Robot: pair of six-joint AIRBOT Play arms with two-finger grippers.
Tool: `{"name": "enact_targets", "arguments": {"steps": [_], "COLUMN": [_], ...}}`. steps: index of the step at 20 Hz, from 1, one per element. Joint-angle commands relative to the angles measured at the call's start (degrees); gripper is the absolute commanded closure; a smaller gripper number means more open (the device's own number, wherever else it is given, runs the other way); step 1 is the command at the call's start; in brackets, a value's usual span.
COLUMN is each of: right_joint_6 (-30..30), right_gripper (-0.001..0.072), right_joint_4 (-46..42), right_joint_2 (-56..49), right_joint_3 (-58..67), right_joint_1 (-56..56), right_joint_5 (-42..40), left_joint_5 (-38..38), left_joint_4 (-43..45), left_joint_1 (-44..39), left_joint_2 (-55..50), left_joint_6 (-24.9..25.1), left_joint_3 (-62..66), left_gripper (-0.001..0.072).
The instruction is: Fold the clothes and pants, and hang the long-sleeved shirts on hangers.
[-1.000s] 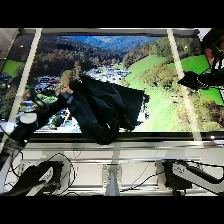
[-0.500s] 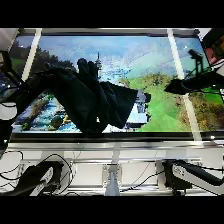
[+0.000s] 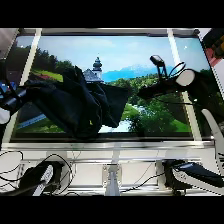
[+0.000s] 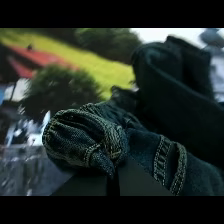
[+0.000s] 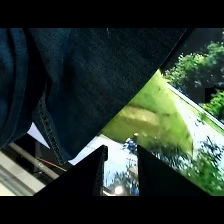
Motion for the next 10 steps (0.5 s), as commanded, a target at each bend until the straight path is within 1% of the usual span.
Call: {"name": "enact_targets", "arguments": {"steps": [1, 2, 3, 4, 7, 8, 10], "right_joint_6": [4.85, 5.75, 6.01, 5.99, 6.01, 7.52, 13.4], "right_gripper": [0.0476, 0.0459, 0.0397, 0.0361, 0.0367, 0.037, 0.0368], "right_joint_4": [-2.51, -2.58, -2.56, -2.54, -0.94, -0.55, -0.26], "right_joint_2": [-2.75, -3.85, -5.18, -6.49, -8.28, -8.35, -9.55], "right_joint_3": [-2.69, -3.32, -3.74, -3.72, -3.72, -3.72, -3.67], "right_joint_1": [3.02, 3.02, 3.02, 3.02, 3.02, 3.02, 2.34], "right_joint_5": [-4.81, -4.76, -4.83, -5.16, -10.05, -12.76, -15.37], "left_joint_5": [-3.45, -3.41, -3.37, -3.41, -3.37, -3.34, -3.34], "left_joint_4": [4.39, 4.39, 4.39, 4.39, 4.39, 4.39, 4.39], "left_joint_1": [3.13, 3.13, 3.1, 3.06, 3.06, 3.06, 3.06], "left_joint_2": [0.07, 0.07, 0.07, 0.04, 0.04, 0.04, 0.04], "left_joint_6": [-1.95, -1.95, -1.97, -1.97, -1.95, -1.95, -1.95], "left_joint_3": [-2.27, -2.69, -3.06, -3.23, -3.5, -3.5, -3.5], "left_gripper": [0.067, 0.067, 0.067, 0.067, 0.067, 0.067, 0.067]}}
